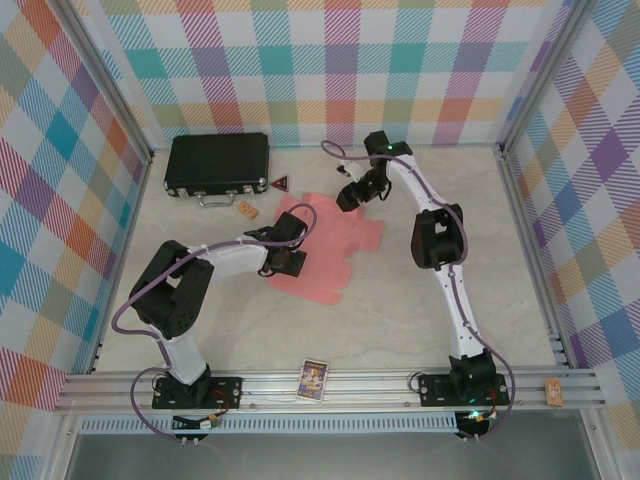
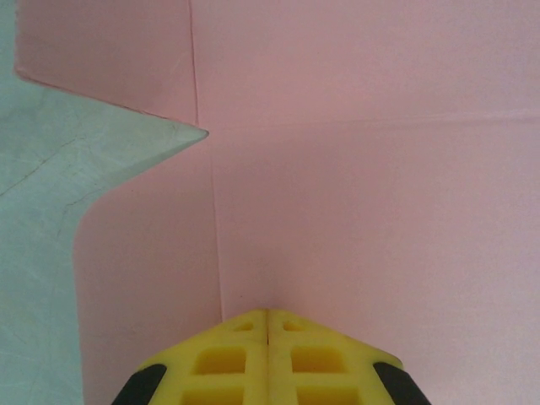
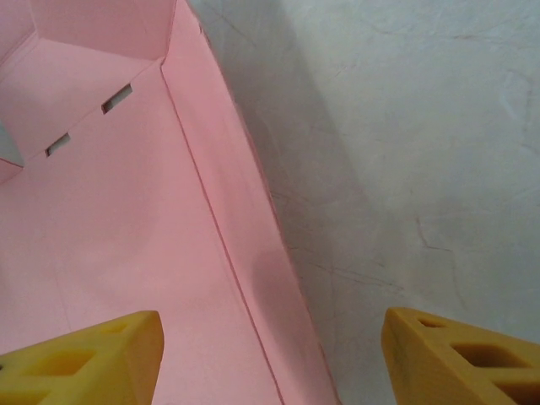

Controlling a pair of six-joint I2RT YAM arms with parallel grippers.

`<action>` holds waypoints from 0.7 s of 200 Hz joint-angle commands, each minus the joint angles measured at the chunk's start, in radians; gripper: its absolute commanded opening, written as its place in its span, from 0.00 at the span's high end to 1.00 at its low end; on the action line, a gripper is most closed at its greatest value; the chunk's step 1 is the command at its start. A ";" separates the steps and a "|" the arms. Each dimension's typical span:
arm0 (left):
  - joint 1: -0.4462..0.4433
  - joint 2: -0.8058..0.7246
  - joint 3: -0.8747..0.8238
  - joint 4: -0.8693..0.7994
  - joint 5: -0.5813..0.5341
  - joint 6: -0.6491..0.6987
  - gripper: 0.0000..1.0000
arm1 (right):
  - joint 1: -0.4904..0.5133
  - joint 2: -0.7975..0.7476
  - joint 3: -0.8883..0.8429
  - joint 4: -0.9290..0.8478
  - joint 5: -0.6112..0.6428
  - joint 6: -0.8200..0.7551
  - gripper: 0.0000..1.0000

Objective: Fold the paper box

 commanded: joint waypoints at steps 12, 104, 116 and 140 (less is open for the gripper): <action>0.011 -0.007 -0.015 -0.007 0.067 0.026 1.00 | -0.002 0.014 0.017 -0.059 -0.009 -0.033 0.35; 0.011 0.011 0.010 -0.015 0.069 0.049 1.00 | -0.024 -0.170 -0.207 0.067 -0.101 -0.061 0.57; 0.011 0.008 0.008 -0.014 0.068 0.050 1.00 | -0.023 -0.180 -0.211 0.071 -0.111 -0.064 0.57; 0.011 0.014 0.012 -0.010 0.066 0.054 1.00 | -0.021 -0.184 -0.201 0.060 -0.124 -0.075 0.58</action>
